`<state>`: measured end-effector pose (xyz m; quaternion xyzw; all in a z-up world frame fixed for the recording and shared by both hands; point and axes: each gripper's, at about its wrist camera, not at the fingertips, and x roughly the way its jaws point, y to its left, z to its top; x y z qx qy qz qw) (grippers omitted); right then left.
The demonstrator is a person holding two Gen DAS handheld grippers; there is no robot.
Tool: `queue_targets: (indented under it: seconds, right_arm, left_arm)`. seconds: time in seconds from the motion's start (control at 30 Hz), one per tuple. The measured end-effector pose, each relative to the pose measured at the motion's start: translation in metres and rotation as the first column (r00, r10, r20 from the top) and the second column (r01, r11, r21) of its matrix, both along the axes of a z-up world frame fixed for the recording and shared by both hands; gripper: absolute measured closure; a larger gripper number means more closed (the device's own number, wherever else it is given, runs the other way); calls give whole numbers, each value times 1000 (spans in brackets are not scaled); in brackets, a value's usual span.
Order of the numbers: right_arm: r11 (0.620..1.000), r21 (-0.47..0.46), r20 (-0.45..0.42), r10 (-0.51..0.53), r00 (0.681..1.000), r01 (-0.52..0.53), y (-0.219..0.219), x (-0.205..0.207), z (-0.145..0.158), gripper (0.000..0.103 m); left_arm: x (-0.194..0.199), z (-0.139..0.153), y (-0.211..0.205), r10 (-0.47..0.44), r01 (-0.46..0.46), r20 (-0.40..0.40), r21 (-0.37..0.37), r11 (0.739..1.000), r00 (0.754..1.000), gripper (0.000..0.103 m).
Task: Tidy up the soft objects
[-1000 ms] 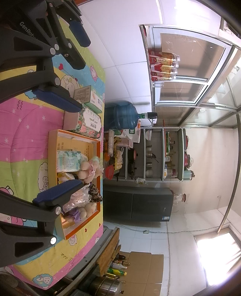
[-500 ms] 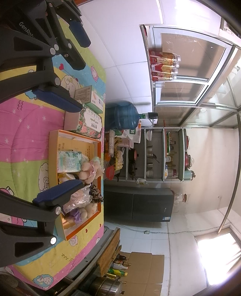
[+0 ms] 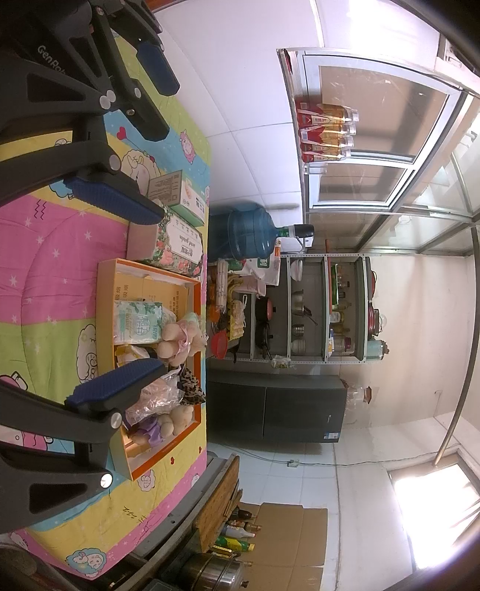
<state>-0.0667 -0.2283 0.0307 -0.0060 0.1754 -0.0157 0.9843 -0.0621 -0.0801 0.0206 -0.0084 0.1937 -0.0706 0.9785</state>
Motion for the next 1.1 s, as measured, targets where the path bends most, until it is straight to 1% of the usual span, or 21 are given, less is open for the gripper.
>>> queue_targets:
  seconds: [0.7, 1.1]
  right_arm:
    - [1000, 1, 1, -1, 1000, 1, 0, 0, 1, 29]
    - [1000, 22, 17, -22, 1000, 21, -5, 0, 2, 29]
  left_arm:
    - [0, -1, -1, -4, 4, 0, 0, 1000, 1000, 45]
    - [1, -4, -1, -3, 3, -5, -1, 1000, 1000, 45]
